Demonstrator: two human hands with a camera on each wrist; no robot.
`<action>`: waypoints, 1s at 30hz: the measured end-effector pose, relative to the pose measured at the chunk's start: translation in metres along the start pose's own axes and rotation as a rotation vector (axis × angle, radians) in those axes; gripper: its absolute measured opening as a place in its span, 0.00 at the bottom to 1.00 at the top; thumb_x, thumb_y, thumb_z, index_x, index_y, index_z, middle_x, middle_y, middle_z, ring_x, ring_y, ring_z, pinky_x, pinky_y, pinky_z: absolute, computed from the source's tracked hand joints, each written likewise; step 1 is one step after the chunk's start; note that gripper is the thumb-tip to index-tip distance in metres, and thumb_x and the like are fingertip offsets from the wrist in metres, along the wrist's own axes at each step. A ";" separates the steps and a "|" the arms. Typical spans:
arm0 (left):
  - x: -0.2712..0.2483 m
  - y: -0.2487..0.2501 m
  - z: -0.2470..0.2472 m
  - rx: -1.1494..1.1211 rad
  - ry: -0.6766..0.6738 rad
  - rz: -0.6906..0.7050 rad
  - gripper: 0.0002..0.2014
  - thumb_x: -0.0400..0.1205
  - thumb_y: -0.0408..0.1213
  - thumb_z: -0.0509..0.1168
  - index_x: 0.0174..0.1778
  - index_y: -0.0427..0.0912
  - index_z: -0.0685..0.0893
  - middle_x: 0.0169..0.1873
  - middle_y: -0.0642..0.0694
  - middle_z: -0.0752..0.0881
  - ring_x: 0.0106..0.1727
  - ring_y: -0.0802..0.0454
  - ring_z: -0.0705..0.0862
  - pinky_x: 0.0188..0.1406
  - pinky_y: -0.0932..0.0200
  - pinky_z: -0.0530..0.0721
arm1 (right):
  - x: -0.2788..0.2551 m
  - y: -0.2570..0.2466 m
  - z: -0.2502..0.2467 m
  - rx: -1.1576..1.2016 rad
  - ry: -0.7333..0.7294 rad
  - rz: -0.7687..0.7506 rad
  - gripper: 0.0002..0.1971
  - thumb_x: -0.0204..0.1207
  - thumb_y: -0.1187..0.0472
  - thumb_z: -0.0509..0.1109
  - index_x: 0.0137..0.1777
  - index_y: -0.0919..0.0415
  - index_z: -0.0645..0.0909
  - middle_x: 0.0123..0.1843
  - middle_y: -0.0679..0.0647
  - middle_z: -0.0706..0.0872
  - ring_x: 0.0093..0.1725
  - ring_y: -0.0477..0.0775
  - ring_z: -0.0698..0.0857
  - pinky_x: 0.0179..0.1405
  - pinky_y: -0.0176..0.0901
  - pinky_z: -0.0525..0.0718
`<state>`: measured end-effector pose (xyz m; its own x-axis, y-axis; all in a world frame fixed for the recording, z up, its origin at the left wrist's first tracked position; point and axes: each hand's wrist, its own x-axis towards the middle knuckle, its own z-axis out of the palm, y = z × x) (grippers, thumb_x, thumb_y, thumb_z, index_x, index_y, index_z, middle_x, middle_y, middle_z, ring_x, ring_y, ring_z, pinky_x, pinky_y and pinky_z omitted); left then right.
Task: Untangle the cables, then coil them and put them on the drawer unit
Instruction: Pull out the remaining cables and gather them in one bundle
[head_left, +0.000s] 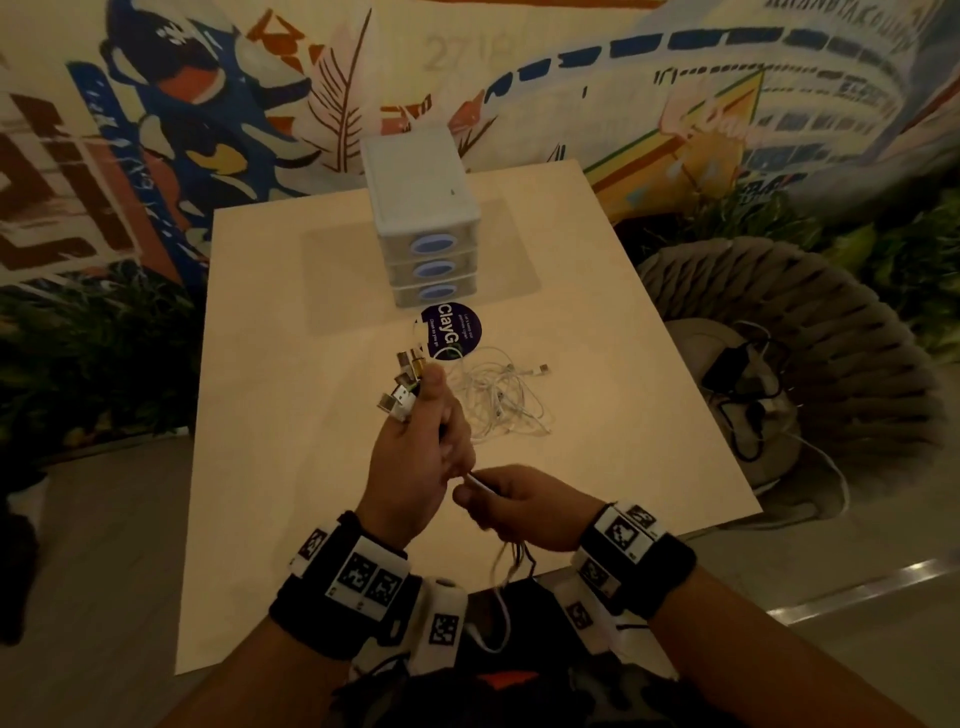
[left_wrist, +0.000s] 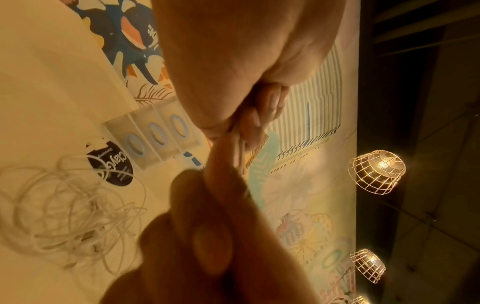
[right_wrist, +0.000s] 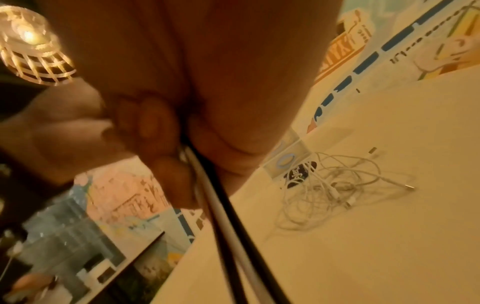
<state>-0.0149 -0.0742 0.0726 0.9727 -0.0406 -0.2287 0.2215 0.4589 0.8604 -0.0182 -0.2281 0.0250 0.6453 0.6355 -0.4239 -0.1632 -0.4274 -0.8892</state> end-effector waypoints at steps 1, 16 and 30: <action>0.001 0.002 0.002 -0.017 0.003 0.009 0.21 0.90 0.51 0.55 0.32 0.45 0.66 0.20 0.48 0.61 0.19 0.54 0.56 0.20 0.60 0.61 | 0.000 0.007 0.001 -0.010 -0.002 0.025 0.21 0.86 0.40 0.62 0.36 0.52 0.73 0.30 0.48 0.74 0.27 0.48 0.72 0.34 0.42 0.75; 0.005 -0.008 0.021 0.146 -0.057 -0.231 0.22 0.85 0.31 0.68 0.28 0.48 0.66 0.23 0.49 0.57 0.22 0.53 0.53 0.24 0.55 0.53 | -0.027 -0.030 -0.088 -0.098 0.238 -0.232 0.32 0.77 0.38 0.72 0.80 0.40 0.70 0.70 0.42 0.84 0.70 0.42 0.83 0.72 0.48 0.81; 0.011 -0.035 0.023 0.754 -0.047 -0.322 0.08 0.86 0.18 0.58 0.51 0.35 0.75 0.37 0.49 0.76 0.38 0.55 0.75 0.37 0.62 0.72 | 0.019 -0.083 -0.069 -0.654 -0.012 -0.359 0.16 0.90 0.47 0.59 0.63 0.49 0.88 0.59 0.44 0.91 0.56 0.44 0.86 0.54 0.39 0.79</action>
<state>-0.0102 -0.1114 0.0509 0.8516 -0.1130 -0.5119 0.4617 -0.3007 0.8345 0.0592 -0.2245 0.1029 0.5663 0.8136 -0.1321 0.5361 -0.4853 -0.6907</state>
